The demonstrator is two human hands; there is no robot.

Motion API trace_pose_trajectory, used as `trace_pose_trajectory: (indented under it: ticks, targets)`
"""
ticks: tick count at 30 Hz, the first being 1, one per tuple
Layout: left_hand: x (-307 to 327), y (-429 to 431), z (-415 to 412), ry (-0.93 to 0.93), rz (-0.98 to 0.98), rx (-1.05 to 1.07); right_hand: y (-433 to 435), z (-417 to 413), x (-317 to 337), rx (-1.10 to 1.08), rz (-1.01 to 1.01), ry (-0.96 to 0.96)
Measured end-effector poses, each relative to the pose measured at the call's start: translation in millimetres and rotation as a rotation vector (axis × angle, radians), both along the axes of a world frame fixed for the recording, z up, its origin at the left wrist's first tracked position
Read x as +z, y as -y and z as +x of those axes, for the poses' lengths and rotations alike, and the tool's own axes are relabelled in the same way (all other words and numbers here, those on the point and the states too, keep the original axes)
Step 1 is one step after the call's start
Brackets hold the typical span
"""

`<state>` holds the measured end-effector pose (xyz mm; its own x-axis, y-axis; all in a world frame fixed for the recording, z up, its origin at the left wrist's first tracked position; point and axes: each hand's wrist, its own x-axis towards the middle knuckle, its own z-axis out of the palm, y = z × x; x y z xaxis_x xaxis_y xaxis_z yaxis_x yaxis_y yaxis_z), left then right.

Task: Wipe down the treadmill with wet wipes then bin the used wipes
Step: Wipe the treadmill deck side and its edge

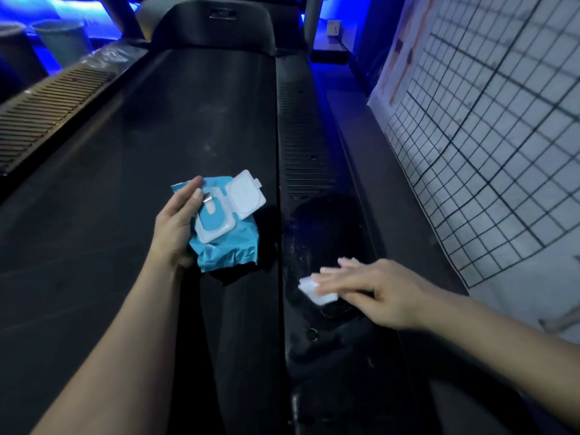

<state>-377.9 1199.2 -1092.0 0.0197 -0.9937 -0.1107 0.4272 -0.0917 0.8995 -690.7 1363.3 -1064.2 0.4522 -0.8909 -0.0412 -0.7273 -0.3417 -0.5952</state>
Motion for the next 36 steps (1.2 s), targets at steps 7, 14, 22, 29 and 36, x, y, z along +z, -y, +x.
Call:
trace_pose_trajectory:
  ticks: [7, 14, 22, 29, 36]
  targets:
    - [0.1, -8.5, 3.4, -0.189, 0.056, 0.013, -7.5, 7.7, 33.6, -0.166, 0.058, 0.265]
    - [-5.6, -6.9, 5.2, -0.332, 0.085, 0.039, 69.5, -27.8, 28.5, -0.513, -0.231, 0.302]
    - [-4.7, -4.3, 1.7, -0.144, 0.053, -0.005, 6.7, -13.9, -1.9, -0.366, -0.205, 0.274]
    - [-6.0, -6.9, 1.9, -0.269, 0.085, 0.052, -57.1, 38.0, 10.2, -0.332, 0.0, 0.4]
    - [-5.2, -9.3, 0.3, -0.226, 0.07, 0.063, -35.0, 56.6, 15.8, -0.601, 0.292, 0.779]
